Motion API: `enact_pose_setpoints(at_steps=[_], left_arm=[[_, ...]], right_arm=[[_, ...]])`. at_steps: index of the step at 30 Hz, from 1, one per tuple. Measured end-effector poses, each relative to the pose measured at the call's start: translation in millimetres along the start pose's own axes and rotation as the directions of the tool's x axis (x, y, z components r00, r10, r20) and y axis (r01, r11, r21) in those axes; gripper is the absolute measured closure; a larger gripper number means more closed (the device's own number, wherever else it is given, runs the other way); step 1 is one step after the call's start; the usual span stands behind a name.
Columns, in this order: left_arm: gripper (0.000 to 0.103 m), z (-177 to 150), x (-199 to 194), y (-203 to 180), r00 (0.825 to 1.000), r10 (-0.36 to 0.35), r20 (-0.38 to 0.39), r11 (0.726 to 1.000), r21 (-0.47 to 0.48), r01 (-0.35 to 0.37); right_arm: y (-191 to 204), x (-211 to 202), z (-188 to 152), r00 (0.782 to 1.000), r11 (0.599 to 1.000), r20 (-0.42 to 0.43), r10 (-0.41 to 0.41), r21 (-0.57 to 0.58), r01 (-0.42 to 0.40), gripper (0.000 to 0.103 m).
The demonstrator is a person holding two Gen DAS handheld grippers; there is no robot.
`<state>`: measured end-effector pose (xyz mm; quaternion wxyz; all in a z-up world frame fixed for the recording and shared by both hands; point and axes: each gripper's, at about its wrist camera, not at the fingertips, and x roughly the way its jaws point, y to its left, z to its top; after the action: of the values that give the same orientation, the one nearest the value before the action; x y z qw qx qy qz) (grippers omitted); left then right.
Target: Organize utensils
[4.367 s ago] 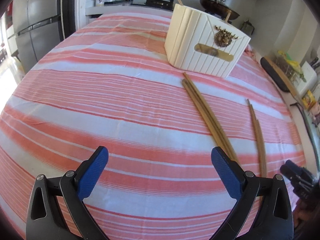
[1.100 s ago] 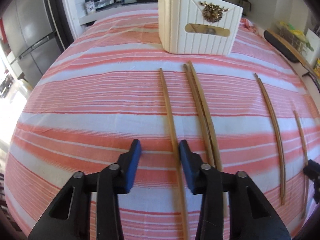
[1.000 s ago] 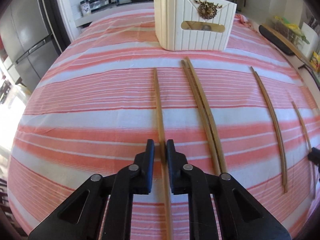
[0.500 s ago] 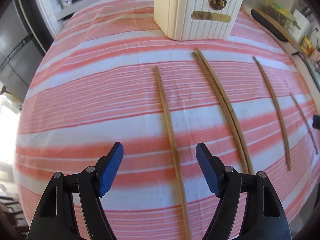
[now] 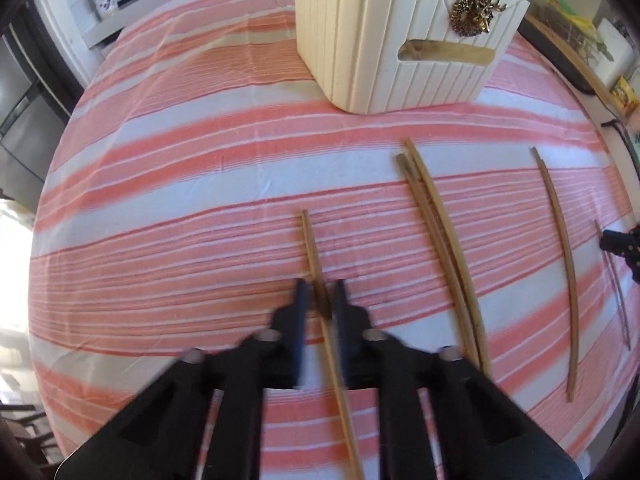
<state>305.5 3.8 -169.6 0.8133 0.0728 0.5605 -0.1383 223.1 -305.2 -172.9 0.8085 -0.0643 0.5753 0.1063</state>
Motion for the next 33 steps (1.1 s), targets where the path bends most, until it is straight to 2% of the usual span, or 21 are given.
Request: enact_pose_setpoints(at_steps=[2, 4, 7, 9, 13, 18, 21, 30, 33], left_arm=[[0.099, 1, -5, 2, 0.999, -0.016, 0.032, 0.999, -0.032, 0.017], [0.099, -4, -23, 6, 0.995, -0.028, 0.093, 0.998, -0.052, 0.033], [0.099, -15, -64, 11, 0.978, -0.071, 0.195, 0.995, -0.061, 0.084], [0.099, -21, -95, 10, 0.960, -0.095, 0.263, 0.993, -0.049, 0.111], [0.099, -37, -153, 10, 0.911, -0.135, 0.389, 0.988, -0.014, 0.152], [0.099, -30, -193, 5, 0.858, -0.170, 0.485, 0.981, 0.002, 0.193], [0.099, -12, -211, 9, 0.830, -0.176, 0.530, 0.980, 0.011, 0.200], [0.099, 67, -265, 7, 0.754, -0.139, 0.641, 0.986, 0.021, 0.164], [0.099, 97, -268, 3, 0.736, -0.110, 0.668, 0.990, 0.010, 0.139]], right_arm=[[1, -8, 4, 0.999, 1.000, 0.045, 0.005, 0.019, -0.006, 0.097], [0, -31, 4, 0.992, 0.999, 0.127, 0.012, 0.035, -0.017, 0.097], [1, -83, -2, 0.963, 0.998, 0.266, 0.037, 0.046, -0.051, 0.097], [2, -121, -8, 0.935, 0.997, 0.351, 0.048, 0.036, -0.065, 0.097], [7, -184, -22, 0.876, 0.996, 0.479, 0.060, 0.025, -0.082, 0.097], [16, -219, -11, 0.824, 0.997, 0.564, 0.053, 0.013, -0.072, 0.097], [20, -227, 6, 0.796, 0.998, 0.604, 0.041, 0.009, -0.059, 0.097], [19, -243, 107, 0.759, 0.997, 0.649, 0.049, 0.014, -0.077, 0.097], [22, -256, 138, 0.717, 0.997, 0.696, 0.050, 0.006, -0.075, 0.097]])
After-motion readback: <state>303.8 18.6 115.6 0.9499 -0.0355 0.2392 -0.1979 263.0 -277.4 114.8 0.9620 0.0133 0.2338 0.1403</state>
